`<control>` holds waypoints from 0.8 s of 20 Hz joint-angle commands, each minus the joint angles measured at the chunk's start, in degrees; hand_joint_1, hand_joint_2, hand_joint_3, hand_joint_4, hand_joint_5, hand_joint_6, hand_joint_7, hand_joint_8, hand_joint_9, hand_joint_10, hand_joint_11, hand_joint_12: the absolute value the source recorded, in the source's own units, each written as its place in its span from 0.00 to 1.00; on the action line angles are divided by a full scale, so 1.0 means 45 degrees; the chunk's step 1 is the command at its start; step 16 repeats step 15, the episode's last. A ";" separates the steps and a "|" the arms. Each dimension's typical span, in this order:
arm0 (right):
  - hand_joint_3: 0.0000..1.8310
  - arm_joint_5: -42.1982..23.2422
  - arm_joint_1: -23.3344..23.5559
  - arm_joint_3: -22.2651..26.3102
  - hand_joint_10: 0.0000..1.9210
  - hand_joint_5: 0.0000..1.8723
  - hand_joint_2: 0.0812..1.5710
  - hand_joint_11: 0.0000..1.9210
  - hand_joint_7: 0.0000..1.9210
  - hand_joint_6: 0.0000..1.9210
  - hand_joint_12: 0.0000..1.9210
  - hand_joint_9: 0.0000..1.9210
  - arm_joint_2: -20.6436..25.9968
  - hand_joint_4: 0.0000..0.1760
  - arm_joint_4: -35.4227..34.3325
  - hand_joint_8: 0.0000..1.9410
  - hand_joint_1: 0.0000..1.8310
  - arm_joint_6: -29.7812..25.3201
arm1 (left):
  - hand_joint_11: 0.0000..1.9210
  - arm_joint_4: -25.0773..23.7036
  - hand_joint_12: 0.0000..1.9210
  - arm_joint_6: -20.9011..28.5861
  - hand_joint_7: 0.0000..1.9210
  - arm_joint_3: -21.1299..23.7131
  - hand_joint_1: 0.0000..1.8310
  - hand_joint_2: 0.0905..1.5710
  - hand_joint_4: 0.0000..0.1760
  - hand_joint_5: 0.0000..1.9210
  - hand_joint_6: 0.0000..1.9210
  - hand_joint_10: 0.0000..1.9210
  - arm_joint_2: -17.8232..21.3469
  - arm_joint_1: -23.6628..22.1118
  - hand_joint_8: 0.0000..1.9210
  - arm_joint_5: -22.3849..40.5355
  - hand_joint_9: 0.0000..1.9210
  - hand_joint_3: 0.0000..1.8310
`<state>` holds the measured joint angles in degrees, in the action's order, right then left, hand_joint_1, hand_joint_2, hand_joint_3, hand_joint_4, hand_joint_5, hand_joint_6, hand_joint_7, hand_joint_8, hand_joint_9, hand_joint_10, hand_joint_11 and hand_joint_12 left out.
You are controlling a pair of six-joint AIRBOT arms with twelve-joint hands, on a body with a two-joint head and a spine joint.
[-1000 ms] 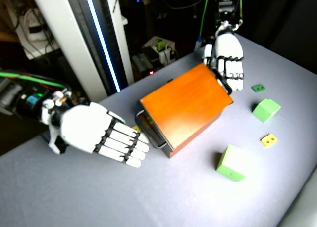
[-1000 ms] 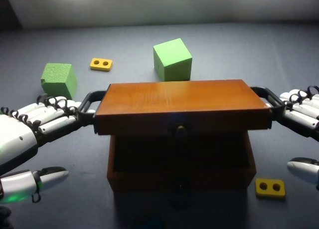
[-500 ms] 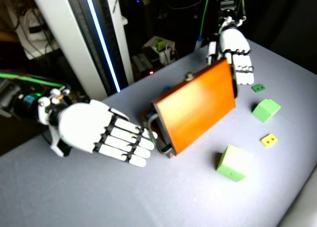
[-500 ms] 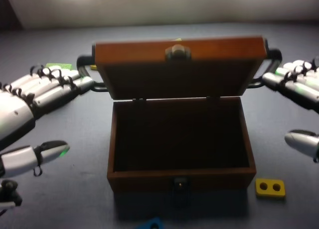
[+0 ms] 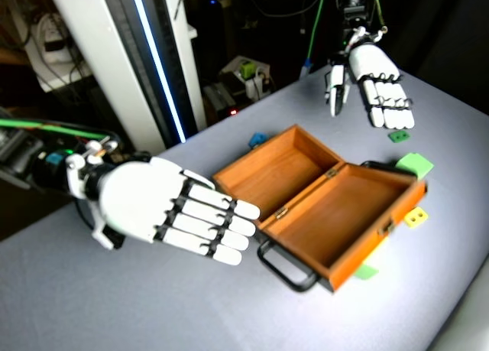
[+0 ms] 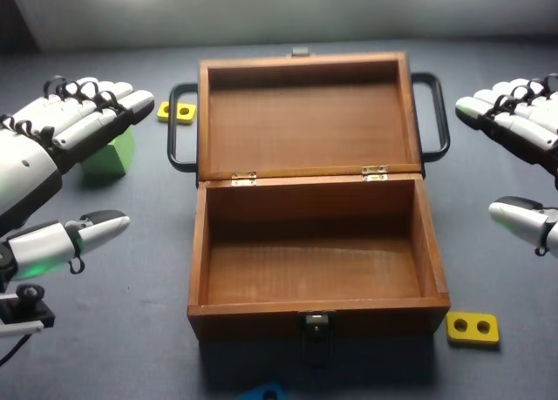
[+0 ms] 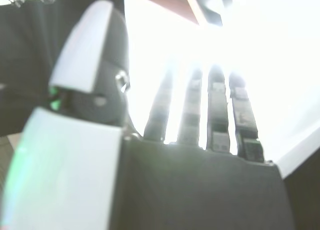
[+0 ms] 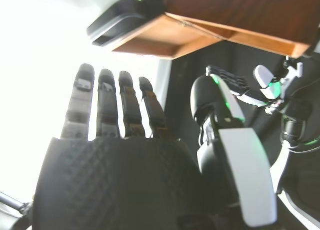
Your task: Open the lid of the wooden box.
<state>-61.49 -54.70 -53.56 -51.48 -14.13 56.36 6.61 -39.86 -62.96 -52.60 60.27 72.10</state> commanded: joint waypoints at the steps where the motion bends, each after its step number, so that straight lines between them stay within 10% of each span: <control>1: 0.00 -0.2036 0.0119 0.0085 0.00 0.00 0.94 0.00 0.00 0.00 0.00 0.00 0.0147 0.00 0.0106 0.00 0.26 0.0040 | 0.00 0.0270 0.00 -0.0005 0.00 -0.0010 0.37 0.84 0.00 0.00 0.00 0.00 -0.0005 -0.0069 0.00 0.1918 0.00 0.00; 8: 0.00 -0.3136 -0.0031 0.0712 0.00 0.00 0.95 0.00 0.00 0.00 0.00 0.00 0.0842 0.05 0.0016 0.00 0.21 0.0557 | 0.00 0.0728 0.00 -0.0167 0.00 0.0156 0.18 0.89 0.30 0.00 0.00 0.00 0.0107 0.0062 0.00 0.3121 0.00 0.01; 11: 0.00 -0.3985 -0.0342 0.1026 0.00 0.00 0.92 0.00 0.00 0.00 0.00 0.00 0.1213 0.43 -0.0029 0.00 0.10 0.0671 | 0.00 0.0896 0.00 -0.0316 0.00 0.0268 0.12 0.88 0.30 0.00 0.00 0.00 0.0203 0.0136 0.00 0.3627 0.00 0.00; 12: 0.00 -0.4258 -0.0443 0.1126 0.00 0.00 0.90 0.00 0.00 0.00 0.00 0.00 0.1343 0.41 -0.0030 0.00 0.09 0.0718 | 0.00 0.0931 0.00 -0.0360 0.00 0.0304 0.09 0.88 0.27 0.00 0.00 0.00 0.0223 0.0146 0.00 0.3806 0.00 0.00; 13: 0.00 -0.4561 -0.0542 0.1230 0.00 0.00 0.92 0.00 0.00 0.00 0.00 0.00 0.1477 0.20 -0.0034 0.00 0.14 0.0794 | 0.00 0.0959 0.00 -0.0374 0.00 0.0324 0.03 0.84 0.41 0.00 0.00 0.00 0.0242 0.0146 0.00 0.3980 0.00 0.00; 16: 0.00 -0.5240 -0.0776 0.1421 0.00 0.00 0.92 0.00 0.00 0.00 0.00 0.00 0.1753 0.24 -0.0105 0.00 0.15 0.0921 | 0.00 0.1061 0.00 -0.0419 0.00 0.0366 0.07 0.85 0.44 0.00 0.00 0.00 0.0268 0.0165 0.00 0.4394 0.00 0.00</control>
